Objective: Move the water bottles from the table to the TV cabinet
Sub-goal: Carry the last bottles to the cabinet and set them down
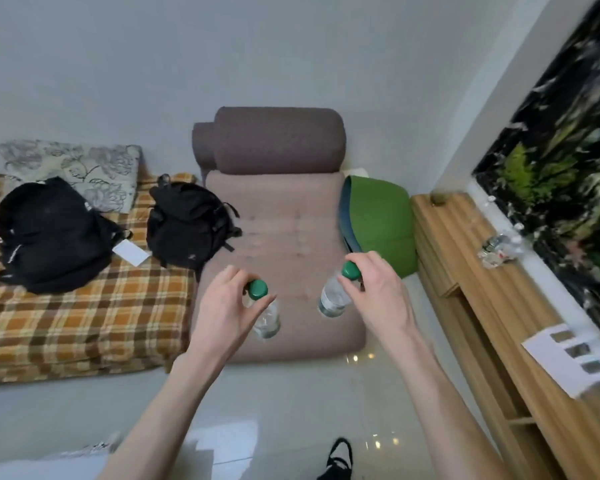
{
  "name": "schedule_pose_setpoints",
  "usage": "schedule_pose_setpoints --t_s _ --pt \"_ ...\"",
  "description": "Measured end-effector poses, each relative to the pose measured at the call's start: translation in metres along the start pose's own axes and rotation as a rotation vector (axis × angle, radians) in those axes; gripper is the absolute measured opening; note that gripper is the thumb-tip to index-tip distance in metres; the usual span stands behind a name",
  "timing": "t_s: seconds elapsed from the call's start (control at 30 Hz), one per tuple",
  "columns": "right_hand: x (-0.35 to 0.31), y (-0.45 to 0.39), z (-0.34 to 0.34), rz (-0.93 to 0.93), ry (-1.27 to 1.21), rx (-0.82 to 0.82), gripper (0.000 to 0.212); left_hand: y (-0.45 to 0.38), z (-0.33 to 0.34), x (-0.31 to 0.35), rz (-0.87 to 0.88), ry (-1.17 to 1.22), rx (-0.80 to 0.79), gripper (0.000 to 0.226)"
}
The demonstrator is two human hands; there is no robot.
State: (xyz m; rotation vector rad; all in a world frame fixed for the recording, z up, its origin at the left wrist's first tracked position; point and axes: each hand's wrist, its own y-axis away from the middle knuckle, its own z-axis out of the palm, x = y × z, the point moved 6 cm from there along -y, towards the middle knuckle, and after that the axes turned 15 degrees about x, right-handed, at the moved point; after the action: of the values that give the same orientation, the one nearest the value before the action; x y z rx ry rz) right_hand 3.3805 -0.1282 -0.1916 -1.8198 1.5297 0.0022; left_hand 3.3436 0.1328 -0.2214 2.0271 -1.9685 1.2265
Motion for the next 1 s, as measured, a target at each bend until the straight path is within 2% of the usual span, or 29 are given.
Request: schedule_pose_setpoints --t_s 0.3,0.53,1.0 --pt "0.179 -0.024 -0.092 0.161 0.128 0.091 0.035 -0.045 0.148 0.153 0.143 0.143 -0.105 0.03" --pt "0.279 -0.04 -0.146 0.34 0.184 0.12 0.032 -0.084 0.249 0.252 0.212 0.266 -0.198 0.033" --pt "0.431 -0.114 -0.169 0.623 0.299 0.181 0.031 -0.184 0.444 0.383 0.405 0.399 -0.415 0.038"
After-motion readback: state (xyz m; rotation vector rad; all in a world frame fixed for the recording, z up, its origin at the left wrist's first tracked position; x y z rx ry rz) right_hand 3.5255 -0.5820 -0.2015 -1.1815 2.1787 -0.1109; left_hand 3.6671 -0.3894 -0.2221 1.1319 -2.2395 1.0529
